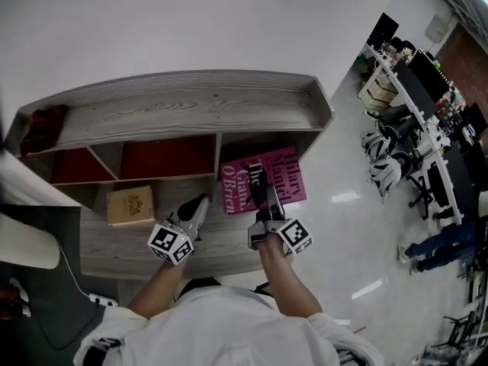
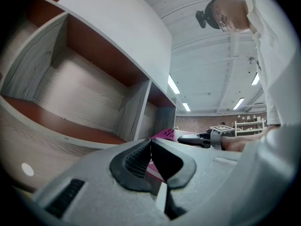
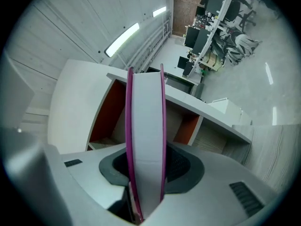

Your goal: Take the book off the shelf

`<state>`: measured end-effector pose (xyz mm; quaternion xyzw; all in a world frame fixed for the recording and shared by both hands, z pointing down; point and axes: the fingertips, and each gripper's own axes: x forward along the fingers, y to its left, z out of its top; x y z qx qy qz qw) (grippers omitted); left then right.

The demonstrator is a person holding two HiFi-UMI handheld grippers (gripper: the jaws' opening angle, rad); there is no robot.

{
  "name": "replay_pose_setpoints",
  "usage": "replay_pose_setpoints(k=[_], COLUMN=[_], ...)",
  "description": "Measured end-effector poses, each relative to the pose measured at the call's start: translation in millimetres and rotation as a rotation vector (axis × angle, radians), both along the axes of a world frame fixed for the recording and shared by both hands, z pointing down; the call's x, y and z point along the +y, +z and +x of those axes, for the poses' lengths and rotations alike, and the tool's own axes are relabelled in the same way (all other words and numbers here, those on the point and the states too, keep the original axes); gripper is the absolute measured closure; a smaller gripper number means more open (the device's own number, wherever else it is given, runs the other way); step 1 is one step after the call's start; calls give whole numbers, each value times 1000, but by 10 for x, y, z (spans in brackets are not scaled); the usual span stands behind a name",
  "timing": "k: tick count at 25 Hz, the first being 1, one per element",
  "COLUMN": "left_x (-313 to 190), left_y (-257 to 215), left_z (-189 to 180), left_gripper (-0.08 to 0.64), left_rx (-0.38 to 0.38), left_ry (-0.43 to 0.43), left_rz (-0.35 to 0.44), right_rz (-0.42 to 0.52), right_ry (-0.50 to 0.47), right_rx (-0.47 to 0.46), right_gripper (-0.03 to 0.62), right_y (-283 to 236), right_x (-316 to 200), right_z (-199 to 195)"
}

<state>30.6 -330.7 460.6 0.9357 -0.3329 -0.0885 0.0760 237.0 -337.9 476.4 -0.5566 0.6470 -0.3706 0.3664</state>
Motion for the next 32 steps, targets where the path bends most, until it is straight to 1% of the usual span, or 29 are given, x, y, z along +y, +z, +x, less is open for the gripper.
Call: replay_pose_setpoints(k=[5,9,11,16,22,25,32], left_x=[250,506,669,1098,1536,1724,2065], left_y=[-111,-172,-191,-293,-416,-458,-522], left_z=[29,5,4,12,-54,-102,-215], left_gripper=[545,545,545,545,545,545,545], left_rx=[-6,-15,-17,-41,-58,-76,-118], left_ry=[-42,-81,-103,-146,-209,-245,-323], left_rz=[20,34,34,72,106,113,133], right_rz=[63,108,128,206,290,323,374], right_ry=[-29,-56,-70,-114,-136,-139,-144], right_rx=[102,160,207,371,561,673,878], right_gripper=[448,448,448,448,449,449,449], right_y=[-183,-303,-366,-593,-786,-855,-931], right_x=[254,469,640,1058,1530,1760,2192], right_z=[53,19,-1,-110,-209,-259,-382])
